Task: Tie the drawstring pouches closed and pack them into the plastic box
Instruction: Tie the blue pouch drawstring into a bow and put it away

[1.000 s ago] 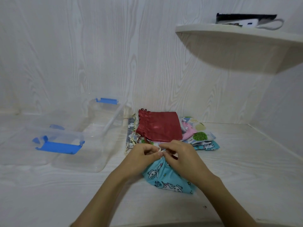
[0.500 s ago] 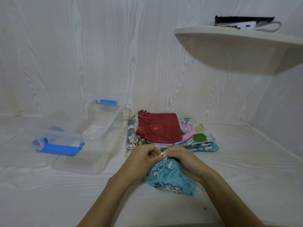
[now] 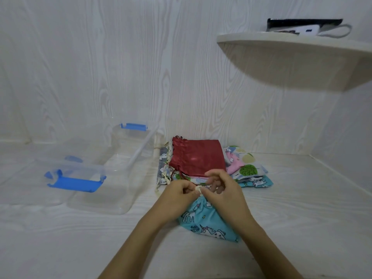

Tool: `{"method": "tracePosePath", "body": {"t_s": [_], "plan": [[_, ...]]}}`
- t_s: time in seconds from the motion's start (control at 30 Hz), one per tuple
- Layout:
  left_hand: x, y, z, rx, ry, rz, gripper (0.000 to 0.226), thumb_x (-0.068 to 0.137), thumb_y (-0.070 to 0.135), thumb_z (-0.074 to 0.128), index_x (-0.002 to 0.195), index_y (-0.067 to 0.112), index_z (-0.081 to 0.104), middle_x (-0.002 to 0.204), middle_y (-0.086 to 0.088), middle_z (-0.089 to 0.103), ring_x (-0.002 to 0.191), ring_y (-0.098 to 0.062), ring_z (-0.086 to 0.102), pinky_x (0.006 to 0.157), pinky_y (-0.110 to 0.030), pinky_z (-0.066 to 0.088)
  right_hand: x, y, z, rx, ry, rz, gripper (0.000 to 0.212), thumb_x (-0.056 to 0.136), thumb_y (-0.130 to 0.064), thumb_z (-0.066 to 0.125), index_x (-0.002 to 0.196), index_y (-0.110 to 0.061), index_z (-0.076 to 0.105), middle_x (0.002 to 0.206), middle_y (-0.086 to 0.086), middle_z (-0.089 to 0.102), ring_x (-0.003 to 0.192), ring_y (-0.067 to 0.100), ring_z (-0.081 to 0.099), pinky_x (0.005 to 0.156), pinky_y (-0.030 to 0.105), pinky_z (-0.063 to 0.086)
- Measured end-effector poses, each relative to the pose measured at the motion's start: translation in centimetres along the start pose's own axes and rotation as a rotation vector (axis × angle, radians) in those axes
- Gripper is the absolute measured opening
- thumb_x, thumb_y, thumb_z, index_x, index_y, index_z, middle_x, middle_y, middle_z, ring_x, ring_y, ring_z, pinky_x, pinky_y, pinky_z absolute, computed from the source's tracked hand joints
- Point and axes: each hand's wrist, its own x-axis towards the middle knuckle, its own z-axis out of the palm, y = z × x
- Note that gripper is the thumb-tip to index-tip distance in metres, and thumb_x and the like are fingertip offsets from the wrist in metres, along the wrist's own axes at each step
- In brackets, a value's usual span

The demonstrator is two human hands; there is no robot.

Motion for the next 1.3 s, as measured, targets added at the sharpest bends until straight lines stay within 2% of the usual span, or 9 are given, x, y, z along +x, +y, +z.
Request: {"method": "tracePosePath", "body": {"t_s": [0.17, 0.23, 0.37, 0.5, 0.6, 0.8, 1.0, 1.17, 1.3], "plan": [[-0.1, 0.4, 0.4, -0.084, 0.068, 0.020, 0.014, 0.089, 0.021, 0.065, 0.083, 0.011, 0.070, 0.076, -0.006, 0.069, 0.067, -0.008, 0.062, 0.062, -0.021, 0.049, -0.6, 0.3, -0.1, -0.225, 0.005, -0.198, 0.004, 0.086, -0.028, 0.070, 0.089, -0.028, 0.072, 0.083, -0.017, 0.061, 0.083, 0.005, 0.056, 0.070, 0.014, 0.044], [-0.2, 0.6, 0.2, -0.066, 0.085, 0.054, 0.011, 0.089, 0.019, 0.065, 0.083, 0.012, 0.071, 0.075, -0.001, 0.069, 0.067, -0.004, 0.062, 0.060, -0.015, 0.048, -0.7, 0.3, -0.3, -0.215, -0.022, -0.187, 0.016, 0.084, -0.040, 0.068, 0.095, -0.031, 0.074, 0.083, -0.019, 0.061, 0.085, 0.004, 0.057, 0.071, 0.015, 0.045], [-0.3, 0.3, -0.7, -0.066, -0.033, 0.066, 0.009, 0.087, 0.019, 0.068, 0.090, 0.013, 0.074, 0.084, -0.003, 0.074, 0.077, -0.009, 0.070, 0.069, -0.023, 0.056, -0.2, 0.4, -1.1, -0.169, -0.006, -0.165, 0.007, 0.084, -0.021, 0.072, 0.085, -0.027, 0.075, 0.077, -0.012, 0.063, 0.078, 0.003, 0.057, 0.067, 0.010, 0.041], [-0.3, 0.3, -1.8, 0.069, 0.060, 0.086, 0.007, 0.086, 0.019, 0.070, 0.084, 0.023, 0.075, 0.081, 0.005, 0.074, 0.078, -0.006, 0.069, 0.071, -0.028, 0.057, 0.0, 0.3, -2.0, -0.215, -0.071, -0.154, 0.016, 0.088, -0.016, 0.068, 0.077, -0.027, 0.067, 0.077, -0.010, 0.061, 0.076, 0.000, 0.055, 0.068, 0.008, 0.039], [-0.7, 0.4, -2.4, 0.197, 0.151, 0.141, 0.009, 0.085, 0.020, 0.070, 0.081, 0.028, 0.073, 0.076, 0.011, 0.069, 0.071, 0.005, 0.059, 0.062, -0.014, 0.046, 0.2, 0.7, -2.6, -0.200, -0.109, -0.105, 0.014, 0.090, -0.018, 0.065, 0.078, -0.025, 0.067, 0.079, -0.008, 0.063, 0.077, 0.001, 0.055, 0.070, 0.010, 0.040], [-1.2, -0.1, -1.2, 0.366, 0.254, 0.252, 0.004, 0.088, 0.027, 0.066, 0.086, 0.029, 0.069, 0.083, 0.018, 0.061, 0.079, 0.002, 0.056, 0.072, -0.020, 0.048, 0.7, 0.2, -3.1, 0.061, -0.262, 0.118, 0.021, 0.096, -0.023, 0.058, 0.080, -0.018, 0.071, 0.069, -0.003, 0.067, 0.064, 0.004, 0.057, 0.060, 0.016, 0.043], [-1.6, -0.6, -0.4, 0.457, 0.278, 0.331, 0.005, 0.089, 0.028, 0.064, 0.090, 0.031, 0.068, 0.088, 0.018, 0.056, 0.080, 0.003, 0.055, 0.072, -0.017, 0.046, 2.7, 0.1, -1.8, -0.124, -0.430, 0.216, 0.049, 0.085, -0.052, 0.066, 0.055, -0.016, 0.051, 0.053, 0.006, 0.034, 0.048, 0.018, 0.028, 0.045, 0.021, 0.024], [-2.1, -0.9, 0.0, 0.539, 0.362, 0.363, 0.009, 0.090, 0.029, 0.063, 0.096, 0.029, 0.070, 0.087, 0.015, 0.054, 0.075, -0.002, 0.054, 0.064, -0.019, 0.046, 3.9, -0.6, -1.7, -0.012, -0.592, 0.331, 0.038, 0.083, -0.045, 0.071, 0.061, -0.014, 0.071, 0.066, 0.002, 0.070, 0.059, 0.011, 0.061, 0.061, 0.021, 0.044], [-2.2, -1.0, 0.4, 0.724, 0.437, 0.376, 0.002, 0.084, 0.029, 0.070, 0.083, 0.028, 0.070, 0.077, 0.012, 0.064, 0.062, -0.009, 0.057, 0.052, -0.022, 0.044, 4.4, -0.3, -1.6, -0.115, -0.688, 0.469, 0.045, 0.078, -0.050, 0.071, 0.049, -0.020, 0.056, 0.051, -0.005, 0.054, 0.048, 0.010, 0.041, 0.053, 0.022, 0.033]]}}
